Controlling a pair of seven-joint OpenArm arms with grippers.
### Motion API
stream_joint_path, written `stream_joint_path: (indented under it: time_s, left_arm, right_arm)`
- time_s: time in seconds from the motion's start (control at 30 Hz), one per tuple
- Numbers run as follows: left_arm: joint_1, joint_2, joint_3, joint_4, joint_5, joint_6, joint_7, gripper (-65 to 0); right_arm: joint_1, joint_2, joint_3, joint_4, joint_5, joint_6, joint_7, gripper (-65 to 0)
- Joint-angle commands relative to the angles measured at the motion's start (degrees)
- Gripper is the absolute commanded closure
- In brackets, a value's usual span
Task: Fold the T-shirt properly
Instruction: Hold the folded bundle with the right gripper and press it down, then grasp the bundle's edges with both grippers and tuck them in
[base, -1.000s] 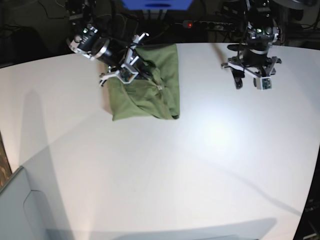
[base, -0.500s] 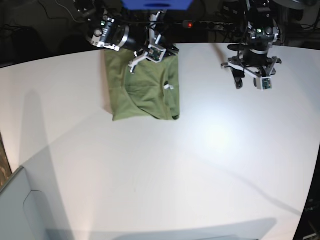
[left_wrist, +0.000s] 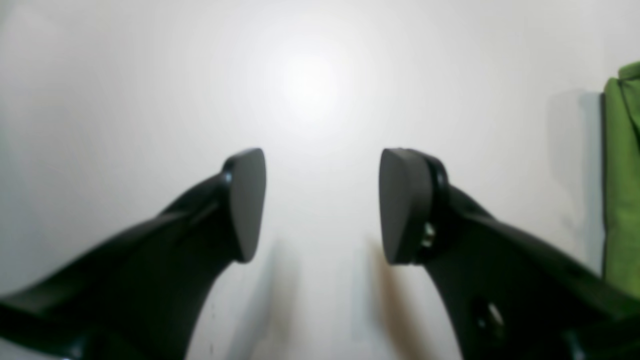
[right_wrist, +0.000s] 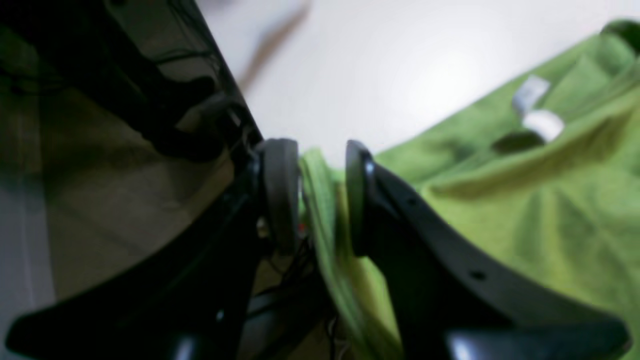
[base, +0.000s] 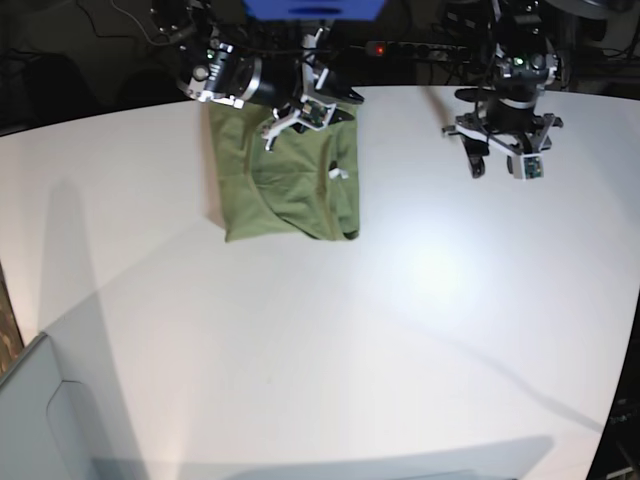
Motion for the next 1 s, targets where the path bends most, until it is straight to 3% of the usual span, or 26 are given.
stream_joint_path:
  time_s: [0.0, 0.37, 0.47, 0.6, 0.7, 0.9, 0.97]
  left_arm:
    - [0.2, -0.4, -0.3, 1.1, 0.0, 0.3, -1.2, -34.9]
    - [0.2, -0.6, -0.3, 1.2, 0.2, 0.4, -1.2, -34.9]
    - [0.1, -0.5, -2.3, 1.2, 0.0, 0.2, -1.2, -34.9]
    - [-1.3, -0.5, -6.7, 1.2, 0.0, 0.1, -0.7, -34.9]
    - [-1.4, -0.6, -9.7, 1.2, 0.0, 0.1, -0.7, -35.0]
    - [-1.5, 0.2, -10.6, 5.1, -0.2, 0.0, -0.7, -35.0]
    - [-1.5, 2.7, -8.8, 6.2, -1.9, 0.0, -0.7, -35.0]
  right_arm:
    - [0.1, -0.4, -0.2, 1.3, 1.1, 0.7, 1.5, -15.6]
    - [-0.2, -0.7, -1.8, 1.3, 1.0, 0.5, 0.9, -18.0]
    - [-0.3, 0.1, -1.8, 2.2, 1.0, 0.5, 0.9, -27.4]
    - [-0.4, 1.5, -0.5, 5.3, 1.0, 0.5, 1.3, -45.4]
    - [0.0, 1.8, 3.1, 7.2, 1.1, 0.5, 1.3, -52.0]
    - [1.1, -1.1, 14.7, 7.4, 1.1, 0.5, 1.2, -52.8]
    - [1.3, -2.8, 19.5, 7.3, 1.1, 0.5, 1.0, -52.8]
